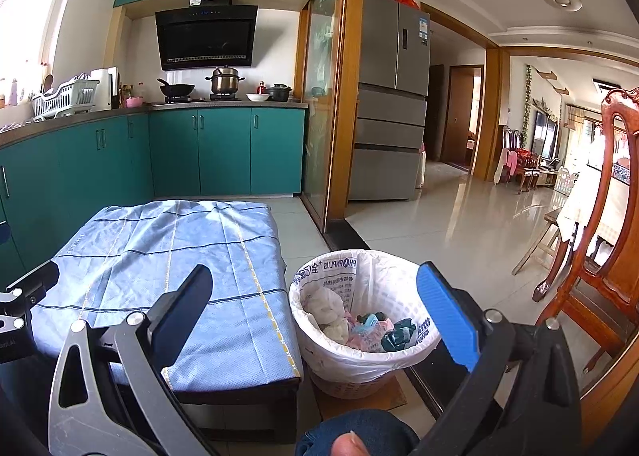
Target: Collect trash
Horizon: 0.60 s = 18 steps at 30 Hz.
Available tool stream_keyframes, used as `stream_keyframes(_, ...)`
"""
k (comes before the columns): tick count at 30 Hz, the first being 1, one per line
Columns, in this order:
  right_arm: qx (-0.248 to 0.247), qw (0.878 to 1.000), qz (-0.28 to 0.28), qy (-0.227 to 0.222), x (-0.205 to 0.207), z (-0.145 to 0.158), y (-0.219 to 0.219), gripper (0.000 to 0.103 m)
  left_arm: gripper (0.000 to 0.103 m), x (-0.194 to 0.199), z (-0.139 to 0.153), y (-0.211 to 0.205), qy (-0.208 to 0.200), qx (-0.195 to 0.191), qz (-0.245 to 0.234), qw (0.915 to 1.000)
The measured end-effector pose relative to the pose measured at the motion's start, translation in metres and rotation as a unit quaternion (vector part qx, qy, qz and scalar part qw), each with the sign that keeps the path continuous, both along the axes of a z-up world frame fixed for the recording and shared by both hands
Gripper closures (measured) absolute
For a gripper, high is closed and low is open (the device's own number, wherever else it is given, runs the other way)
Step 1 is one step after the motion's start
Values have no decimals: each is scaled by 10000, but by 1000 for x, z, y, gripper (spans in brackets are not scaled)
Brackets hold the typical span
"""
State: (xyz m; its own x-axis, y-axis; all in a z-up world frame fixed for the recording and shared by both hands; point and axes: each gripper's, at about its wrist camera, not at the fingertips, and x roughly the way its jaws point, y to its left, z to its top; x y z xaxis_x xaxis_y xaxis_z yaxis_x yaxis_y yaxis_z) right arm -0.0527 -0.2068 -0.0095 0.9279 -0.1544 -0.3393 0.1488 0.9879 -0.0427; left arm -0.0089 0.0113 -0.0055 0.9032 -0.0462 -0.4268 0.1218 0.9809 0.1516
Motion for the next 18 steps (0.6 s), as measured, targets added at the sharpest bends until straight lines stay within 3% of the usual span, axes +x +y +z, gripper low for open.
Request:
stream_keyframes(13,25,9999,-19,128,6,-8,-2,3,3,9,-7,-2,138,-34,-47,9999)
stream_keyframes(18,112,9996,117,215,9,-10,-4,3,3,35,-25,0,346,299,202,9987)
